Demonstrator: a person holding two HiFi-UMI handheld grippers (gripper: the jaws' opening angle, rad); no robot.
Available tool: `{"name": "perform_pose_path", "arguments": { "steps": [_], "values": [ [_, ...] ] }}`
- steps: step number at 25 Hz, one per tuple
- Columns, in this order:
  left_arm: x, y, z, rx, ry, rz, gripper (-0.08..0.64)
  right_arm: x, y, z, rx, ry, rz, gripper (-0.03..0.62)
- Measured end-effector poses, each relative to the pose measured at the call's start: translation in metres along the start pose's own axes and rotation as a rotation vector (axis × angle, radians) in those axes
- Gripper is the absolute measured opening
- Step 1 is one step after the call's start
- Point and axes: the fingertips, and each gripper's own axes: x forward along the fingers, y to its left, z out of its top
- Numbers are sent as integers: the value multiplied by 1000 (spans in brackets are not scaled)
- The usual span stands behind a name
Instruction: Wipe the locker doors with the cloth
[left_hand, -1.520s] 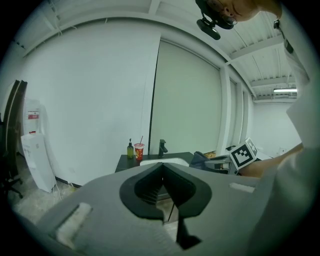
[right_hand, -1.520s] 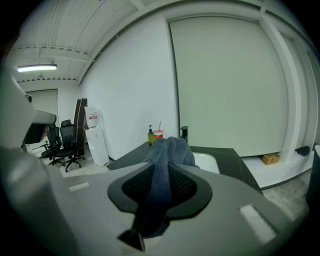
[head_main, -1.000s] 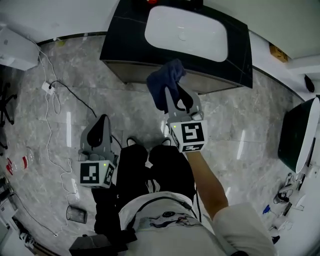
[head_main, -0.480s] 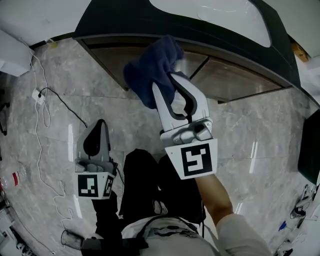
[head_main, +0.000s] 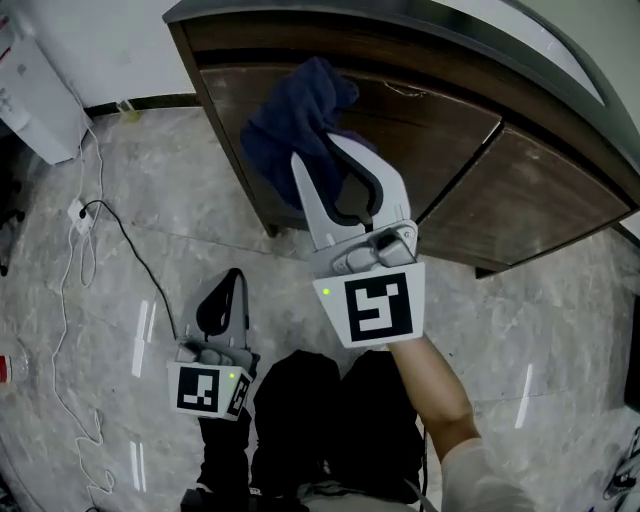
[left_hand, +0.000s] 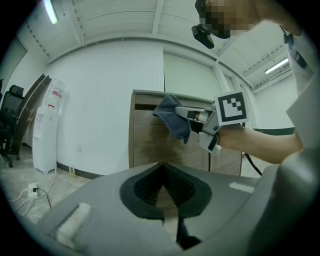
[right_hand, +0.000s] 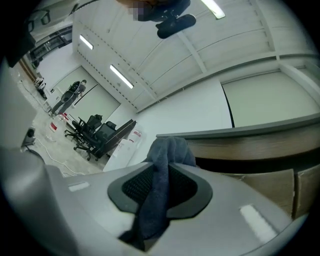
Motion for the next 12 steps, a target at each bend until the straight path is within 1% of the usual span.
{"name": "perform_pose_path", "arguments": {
  "steps": [4,9,12],
  "values": [
    [-22,14,-22,-14,13,28,1,28,28,-22,-25,57,30,89],
    [-41,27,-29,-19,12,65,0,77,48,-36,-115,67,61,91],
    [-48,29,-29,-18,15,69,1,94,58,-48,-146,93,79,91]
  ]
}}
